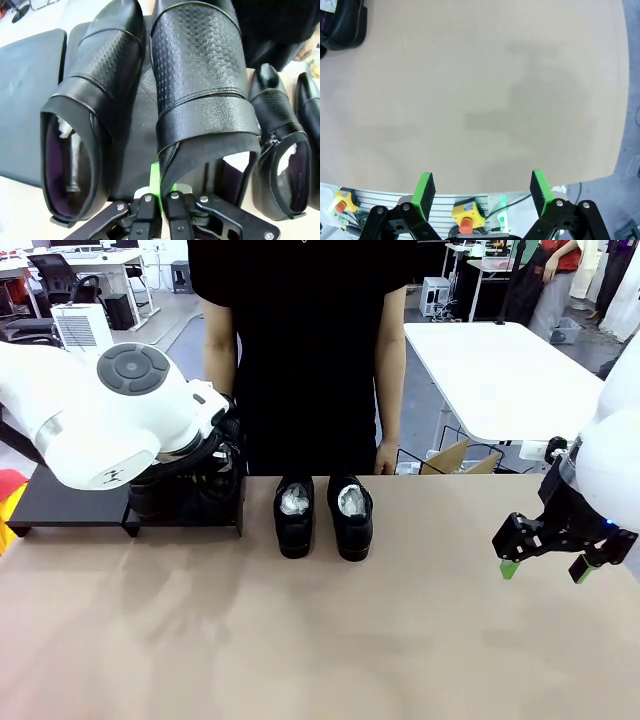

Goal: Organize the shoes by placing them on the stand.
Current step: Place the Shoe from the middle of the table onto the Shoes Stand, then pick up one Shoe and place it in the middle of the table.

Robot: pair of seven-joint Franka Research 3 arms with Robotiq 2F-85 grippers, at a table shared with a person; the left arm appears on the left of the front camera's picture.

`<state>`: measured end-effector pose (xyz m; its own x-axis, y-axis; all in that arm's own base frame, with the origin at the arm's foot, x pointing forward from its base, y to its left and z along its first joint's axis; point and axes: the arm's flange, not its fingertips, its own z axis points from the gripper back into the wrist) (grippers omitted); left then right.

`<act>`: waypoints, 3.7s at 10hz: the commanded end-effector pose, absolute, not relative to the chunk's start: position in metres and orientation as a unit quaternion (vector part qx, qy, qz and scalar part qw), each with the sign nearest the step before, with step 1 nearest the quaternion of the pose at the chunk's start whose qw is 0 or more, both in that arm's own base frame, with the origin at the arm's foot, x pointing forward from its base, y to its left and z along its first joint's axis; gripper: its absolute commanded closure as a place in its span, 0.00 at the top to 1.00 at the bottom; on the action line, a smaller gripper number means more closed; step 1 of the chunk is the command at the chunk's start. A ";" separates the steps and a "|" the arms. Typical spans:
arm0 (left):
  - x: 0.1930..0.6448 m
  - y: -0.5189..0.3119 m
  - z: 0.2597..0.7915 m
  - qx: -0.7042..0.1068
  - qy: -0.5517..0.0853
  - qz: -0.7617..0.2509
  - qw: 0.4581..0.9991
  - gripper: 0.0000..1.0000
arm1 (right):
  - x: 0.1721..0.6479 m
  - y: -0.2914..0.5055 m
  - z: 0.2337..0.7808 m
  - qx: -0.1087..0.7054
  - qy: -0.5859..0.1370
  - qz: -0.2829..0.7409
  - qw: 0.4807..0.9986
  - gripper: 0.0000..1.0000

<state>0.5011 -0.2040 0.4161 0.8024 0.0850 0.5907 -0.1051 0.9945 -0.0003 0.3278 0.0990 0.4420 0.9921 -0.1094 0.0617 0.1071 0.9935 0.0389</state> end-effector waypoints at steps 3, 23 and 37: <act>0.511 -0.211 0.406 0.026 -0.313 0.061 0.948 0.00 | 0.327 0.101 0.443 0.022 -0.032 -0.060 0.997 1.00; 0.507 -0.207 0.411 0.037 -0.307 0.049 0.950 1.00 | 0.327 0.101 0.443 0.022 -0.032 -0.060 0.997 1.00; 0.358 -0.097 0.477 -0.094 -0.189 -0.165 0.964 1.00 | 0.349 0.171 0.511 0.070 -0.108 0.032 0.991 1.00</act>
<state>0.3626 -0.1264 0.4694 0.8556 -0.2863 0.4313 0.3877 0.9064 -0.1674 0.3294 0.1521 0.4978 0.9830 0.0012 0.1834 -0.0170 0.9962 0.0849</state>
